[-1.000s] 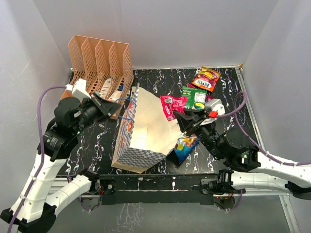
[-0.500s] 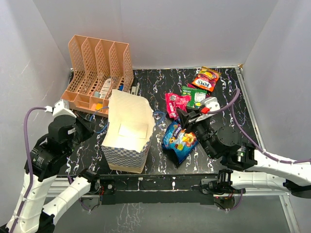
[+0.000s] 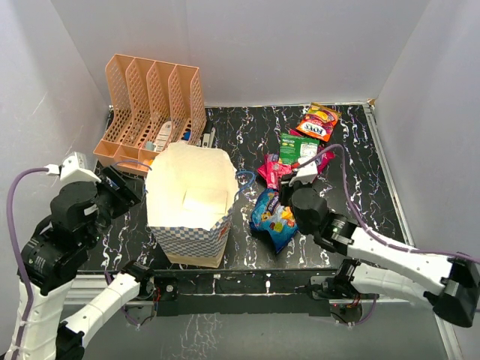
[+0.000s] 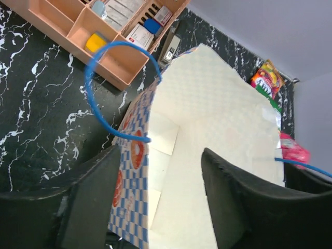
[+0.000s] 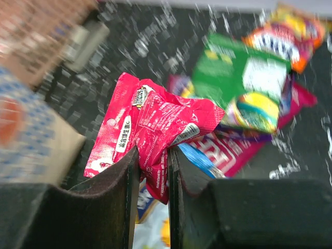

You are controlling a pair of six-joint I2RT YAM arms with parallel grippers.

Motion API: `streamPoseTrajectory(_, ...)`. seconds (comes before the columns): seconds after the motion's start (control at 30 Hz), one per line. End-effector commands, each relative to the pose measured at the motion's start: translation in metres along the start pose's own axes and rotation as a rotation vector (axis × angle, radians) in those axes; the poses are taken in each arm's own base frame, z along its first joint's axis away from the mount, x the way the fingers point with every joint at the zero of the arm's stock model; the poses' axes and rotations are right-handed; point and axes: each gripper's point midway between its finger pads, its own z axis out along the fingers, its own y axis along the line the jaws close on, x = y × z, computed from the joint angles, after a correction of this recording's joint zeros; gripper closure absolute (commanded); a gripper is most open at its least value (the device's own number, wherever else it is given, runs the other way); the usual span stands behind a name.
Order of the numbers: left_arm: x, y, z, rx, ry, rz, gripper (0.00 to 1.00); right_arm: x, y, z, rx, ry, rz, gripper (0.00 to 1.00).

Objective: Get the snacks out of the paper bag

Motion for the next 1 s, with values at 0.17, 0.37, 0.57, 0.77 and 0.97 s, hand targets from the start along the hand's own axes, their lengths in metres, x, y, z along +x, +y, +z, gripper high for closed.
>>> streamPoseTrajectory(0.17,-0.030,-0.024,-0.025,0.103,-0.041,0.025,0.21,0.077,-0.011,0.043,-0.097,0.189,0.305,0.93)
streamPoseTrajectory(0.37,-0.050,-0.045,-0.039,0.198,-0.080,0.031,0.02,0.108,-0.008,0.045,-0.121,0.296,0.346,0.92)
streamPoseTrajectory(0.57,-0.059,-0.051,-0.045,0.221,-0.096,0.045,0.02,0.120,-0.021,0.033,-0.052,0.390,0.300,0.51)
streamPoseTrajectory(0.77,-0.068,-0.058,-0.051,0.241,-0.114,0.050,0.02,0.091,-0.038,0.005,0.029,0.414,0.352,0.05)
streamPoseTrajectory(0.97,-0.076,-0.067,-0.049,0.263,-0.130,0.064,0.01,-0.005,-0.041,-0.017,-0.031,0.218,0.410,0.02)
